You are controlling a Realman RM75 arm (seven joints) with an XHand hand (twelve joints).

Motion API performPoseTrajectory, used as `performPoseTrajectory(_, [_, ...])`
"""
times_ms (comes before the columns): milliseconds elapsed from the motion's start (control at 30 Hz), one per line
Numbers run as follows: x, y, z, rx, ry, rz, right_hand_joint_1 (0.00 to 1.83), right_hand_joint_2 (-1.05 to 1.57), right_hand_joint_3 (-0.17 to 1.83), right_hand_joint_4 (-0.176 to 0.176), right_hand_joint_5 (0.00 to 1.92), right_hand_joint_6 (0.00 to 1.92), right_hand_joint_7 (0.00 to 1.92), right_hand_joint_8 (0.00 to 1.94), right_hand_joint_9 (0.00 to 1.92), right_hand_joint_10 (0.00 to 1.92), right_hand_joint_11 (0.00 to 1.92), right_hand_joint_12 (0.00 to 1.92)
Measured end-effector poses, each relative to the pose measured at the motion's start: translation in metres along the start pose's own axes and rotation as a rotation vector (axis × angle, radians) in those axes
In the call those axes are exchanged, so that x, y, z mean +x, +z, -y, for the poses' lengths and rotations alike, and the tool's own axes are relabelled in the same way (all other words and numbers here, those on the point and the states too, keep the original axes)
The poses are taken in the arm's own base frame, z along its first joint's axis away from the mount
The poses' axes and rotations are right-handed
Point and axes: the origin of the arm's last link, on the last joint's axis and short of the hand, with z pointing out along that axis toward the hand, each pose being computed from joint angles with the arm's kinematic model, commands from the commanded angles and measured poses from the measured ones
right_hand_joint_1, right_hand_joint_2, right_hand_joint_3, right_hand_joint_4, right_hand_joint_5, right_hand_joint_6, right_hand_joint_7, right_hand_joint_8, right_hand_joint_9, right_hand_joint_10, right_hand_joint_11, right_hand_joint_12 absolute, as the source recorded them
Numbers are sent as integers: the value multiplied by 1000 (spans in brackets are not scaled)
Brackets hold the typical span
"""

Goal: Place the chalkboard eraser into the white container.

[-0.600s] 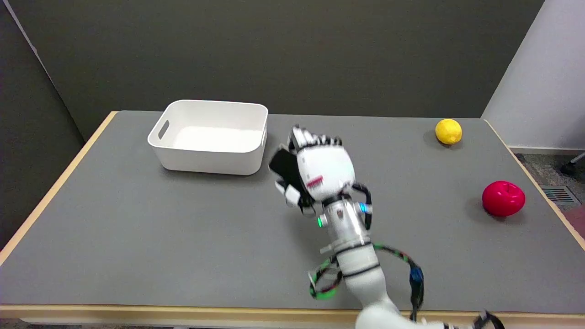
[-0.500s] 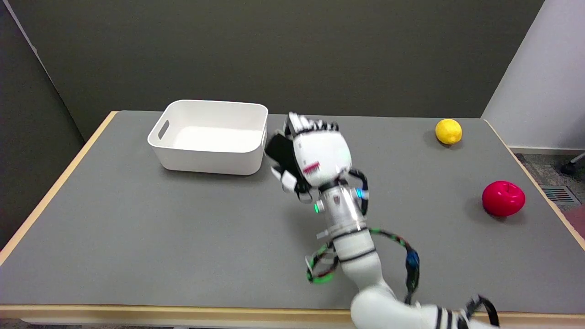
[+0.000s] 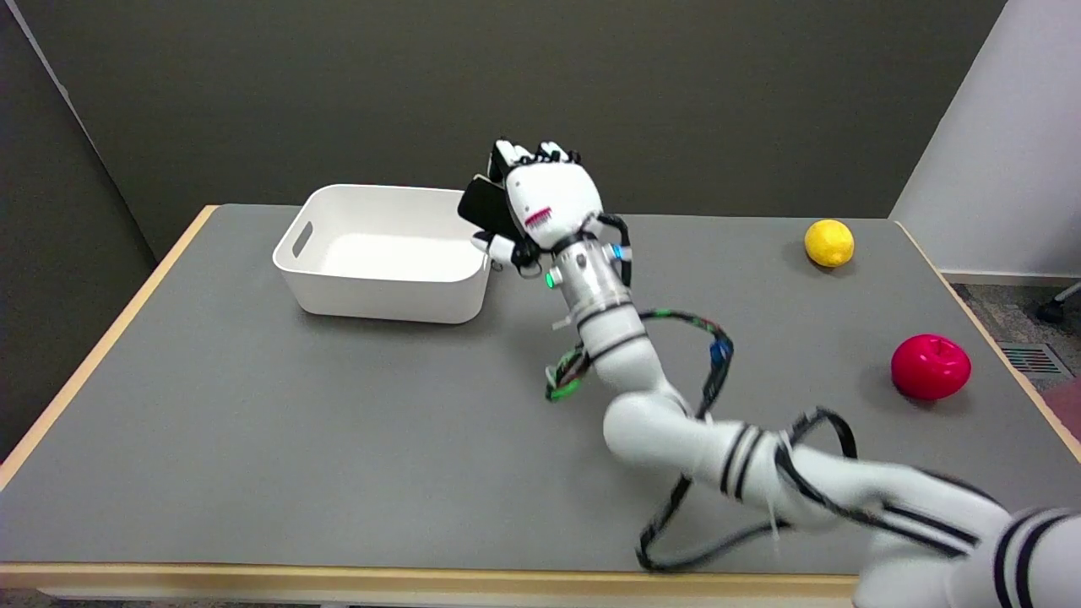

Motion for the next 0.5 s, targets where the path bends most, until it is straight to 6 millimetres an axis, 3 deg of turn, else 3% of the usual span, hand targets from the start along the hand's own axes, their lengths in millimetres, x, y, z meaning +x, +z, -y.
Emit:
performPoseTrajectory(200, [-13, 40, -16, -18, 34, 86, 1128, 1267, 192, -176, 526, 1636, 590, 1672, 738, 1690, 327, 1921])
performPoseTrajectory(500, [-21, 69, -33, -54, 110, 167, 1144, 1255, 170, -176, 561, 1589, 622, 1622, 773, 1624, 420, 1921])
